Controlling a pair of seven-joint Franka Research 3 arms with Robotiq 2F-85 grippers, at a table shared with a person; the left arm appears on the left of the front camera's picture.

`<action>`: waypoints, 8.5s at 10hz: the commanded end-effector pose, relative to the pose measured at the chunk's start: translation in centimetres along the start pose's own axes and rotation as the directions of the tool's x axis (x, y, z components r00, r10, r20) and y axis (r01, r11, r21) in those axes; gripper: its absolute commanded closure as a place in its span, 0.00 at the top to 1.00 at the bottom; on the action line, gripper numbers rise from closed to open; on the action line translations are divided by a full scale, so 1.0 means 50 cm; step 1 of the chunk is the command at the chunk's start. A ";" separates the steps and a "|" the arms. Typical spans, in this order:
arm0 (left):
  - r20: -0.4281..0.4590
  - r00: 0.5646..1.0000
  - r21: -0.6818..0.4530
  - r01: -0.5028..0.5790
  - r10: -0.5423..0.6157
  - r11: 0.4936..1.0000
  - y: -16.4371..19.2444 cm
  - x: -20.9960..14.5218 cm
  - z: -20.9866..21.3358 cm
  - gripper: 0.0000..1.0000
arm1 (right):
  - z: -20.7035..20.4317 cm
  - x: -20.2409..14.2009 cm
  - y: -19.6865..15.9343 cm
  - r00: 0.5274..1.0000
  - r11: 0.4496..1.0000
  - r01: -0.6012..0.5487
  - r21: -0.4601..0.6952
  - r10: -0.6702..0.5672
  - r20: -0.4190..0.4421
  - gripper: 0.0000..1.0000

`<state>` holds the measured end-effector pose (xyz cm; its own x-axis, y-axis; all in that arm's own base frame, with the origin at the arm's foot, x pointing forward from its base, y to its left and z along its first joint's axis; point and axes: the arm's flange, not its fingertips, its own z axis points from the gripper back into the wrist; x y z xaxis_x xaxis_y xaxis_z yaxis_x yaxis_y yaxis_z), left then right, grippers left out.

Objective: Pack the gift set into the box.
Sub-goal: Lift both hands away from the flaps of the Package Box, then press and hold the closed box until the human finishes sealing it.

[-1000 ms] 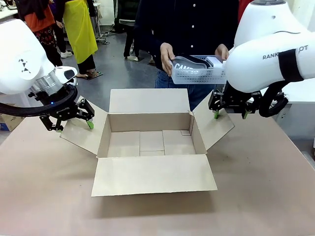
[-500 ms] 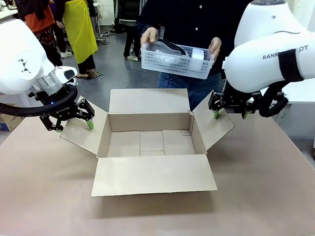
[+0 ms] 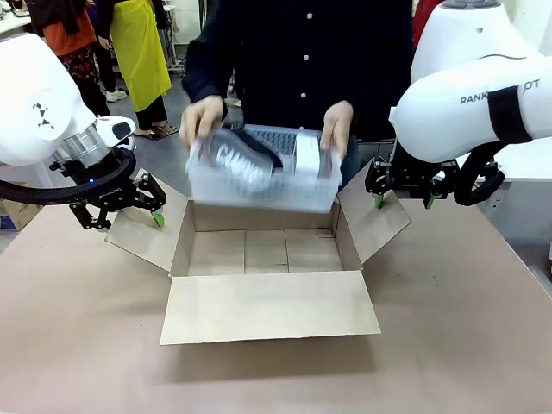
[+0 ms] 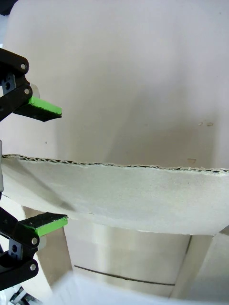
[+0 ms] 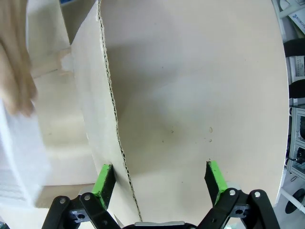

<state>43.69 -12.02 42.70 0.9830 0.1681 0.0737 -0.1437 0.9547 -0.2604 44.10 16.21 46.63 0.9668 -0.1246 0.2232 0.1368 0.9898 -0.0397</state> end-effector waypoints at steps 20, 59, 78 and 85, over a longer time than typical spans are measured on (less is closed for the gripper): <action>-0.076 0.993 -0.965 -0.050 -0.093 0.259 0.435 -0.074 0.134 1.00 | 0.061 -0.065 -0.530 0.903 0.305 0.428 0.851 -0.117 -0.412 1.00; 0.026 0.999 -0.814 0.036 -0.026 0.579 0.457 -0.117 0.166 1.00 | 0.082 -0.100 -0.557 0.962 0.567 0.269 0.778 -0.119 -0.245 1.00; 0.960 0.019 -0.019 1.000 -0.278 0.005 0.010 0.019 -0.092 1.00 | -0.129 -0.058 -0.001 0.396 -0.099 -0.900 0.424 0.220 0.892 1.00; 0.933 0.031 -0.041 0.999 -0.359 -0.020 -0.036 0.022 -0.193 1.00 | -0.184 -0.064 0.077 0.156 -0.178 -0.966 0.186 0.169 0.973 1.00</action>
<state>45.77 -14.44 35.16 -0.0111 -0.0613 0.9981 0.9919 0.1260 0.0188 42.18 18.54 38.78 0.1318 0.2425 0.9611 -0.9912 0.0245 0.1298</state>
